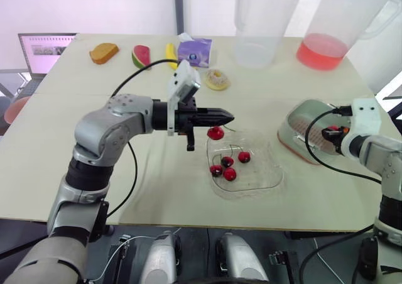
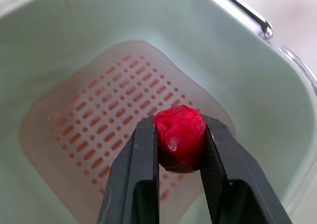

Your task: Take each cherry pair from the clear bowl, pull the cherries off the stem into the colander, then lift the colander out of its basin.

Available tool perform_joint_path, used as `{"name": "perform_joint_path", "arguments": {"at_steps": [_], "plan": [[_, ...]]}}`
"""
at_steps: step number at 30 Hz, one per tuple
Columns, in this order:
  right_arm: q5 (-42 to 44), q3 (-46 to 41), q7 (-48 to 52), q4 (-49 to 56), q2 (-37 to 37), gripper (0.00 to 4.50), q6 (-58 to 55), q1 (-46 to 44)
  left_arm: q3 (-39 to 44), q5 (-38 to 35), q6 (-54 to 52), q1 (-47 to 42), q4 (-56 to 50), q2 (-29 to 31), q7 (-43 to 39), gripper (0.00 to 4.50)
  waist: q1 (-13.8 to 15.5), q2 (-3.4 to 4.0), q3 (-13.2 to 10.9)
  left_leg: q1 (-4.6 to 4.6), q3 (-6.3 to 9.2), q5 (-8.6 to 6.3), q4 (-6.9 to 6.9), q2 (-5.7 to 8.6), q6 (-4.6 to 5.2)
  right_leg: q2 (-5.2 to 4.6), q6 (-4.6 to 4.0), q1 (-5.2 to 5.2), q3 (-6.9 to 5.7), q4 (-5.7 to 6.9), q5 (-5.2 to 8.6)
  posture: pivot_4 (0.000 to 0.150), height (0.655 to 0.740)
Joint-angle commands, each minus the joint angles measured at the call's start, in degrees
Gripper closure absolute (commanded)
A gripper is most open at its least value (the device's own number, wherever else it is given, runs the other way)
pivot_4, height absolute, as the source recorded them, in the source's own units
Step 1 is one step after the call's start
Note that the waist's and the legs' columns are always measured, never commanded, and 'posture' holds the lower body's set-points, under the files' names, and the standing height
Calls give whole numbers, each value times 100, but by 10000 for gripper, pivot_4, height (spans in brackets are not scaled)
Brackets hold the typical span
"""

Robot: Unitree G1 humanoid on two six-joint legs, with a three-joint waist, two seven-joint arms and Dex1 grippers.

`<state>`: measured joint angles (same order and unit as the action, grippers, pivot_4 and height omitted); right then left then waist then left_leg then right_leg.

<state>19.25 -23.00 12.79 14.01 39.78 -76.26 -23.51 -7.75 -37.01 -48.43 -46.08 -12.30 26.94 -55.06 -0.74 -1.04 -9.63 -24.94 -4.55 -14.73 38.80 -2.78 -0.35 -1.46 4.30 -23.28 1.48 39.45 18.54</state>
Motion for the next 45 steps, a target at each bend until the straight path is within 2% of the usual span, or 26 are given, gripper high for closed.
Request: {"name": "perform_joint_path", "arguments": {"at_steps": [1,9,10,11,16,20,23,29,33,39,45], "plan": [[-11,-195,6,340,106,38746,-131,-22,141,-108,31,-7,-140,13,9,45000,0,0,0,0,0,0,0,0,0,0,0,0,0,0,0,1500,7400],[21,-331,10,493,32,38746,-356,-87,128,-111,39,-28,-133,0,1,45000,1,0,0,0,0,0,0,0,0,0,0,0,0,0,0,1500,7400],[26,-346,6,513,17,28637,-380,-101,127,-108,41,-33,-124,2,-3,45000,2,0,0,0,0,0,0,0,0,0,0,0,0,0,0,1500,7400],[30,-370,-7,530,-15,25228,-404,-124,128,-104,46,-37,-113,3,-7,45000,3,0,0,0,0,0,0,0,0,0,0,0,0,0,0,1500,7400],[33,-588,-98,724,-215,499,-439,-367,132,-71,81,-83,-49,1,-16,45000,0,0,0,0,0,0,0,0,0,0,0,0,0,0,0,1500,7400],[222,-753,35,1019,-330,142,-275,-759,126,-61,90,-100,-28,10,-33,45000,-3,4,-2,0,1,0,-1,0,0,0,0,0,0,0,0,1500,7400],[712,-629,570,1407,-159,142,-76,-1152,116,-49,95,-117,-12,20,-47,45000,-18,14,-6,0,0,0,-2,0,1,1,0,-2,0,0,0,1500,7400],[2120,-299,1710,2162,102,142,-839,-1175,103,-26,129,-177,45,21,-79,45000,10,14,-6,0,5,-1,-8,-1,2,-1,0,1,-4,-6,0,1500,7400],[3068,131,2139,2544,-123,142,-1507,-1207,84,-36,167,-210,69,-21,-118,45000,0,13,-6,0,4,-2,-5,-2,4,-8,0,3,-3,-6,0,1500,7400],[2891,1203,1637,2151,-860,142,-1375,-1606,59,-60,166,-225,85,-121,-171,45000,-25,13,-6,0,6,-3,-4,-3,5,-5,0,1,-3,-4,0,1500,7400],[2982,1407,1489,1918,-1284,142,-1287,-1900,47,-46,168,-235,75,-150,-198,45000,2,13,-6,-2,6,-3,-4,-1,5,-8,0,0,-4,-6,0,1500,7400]]}}
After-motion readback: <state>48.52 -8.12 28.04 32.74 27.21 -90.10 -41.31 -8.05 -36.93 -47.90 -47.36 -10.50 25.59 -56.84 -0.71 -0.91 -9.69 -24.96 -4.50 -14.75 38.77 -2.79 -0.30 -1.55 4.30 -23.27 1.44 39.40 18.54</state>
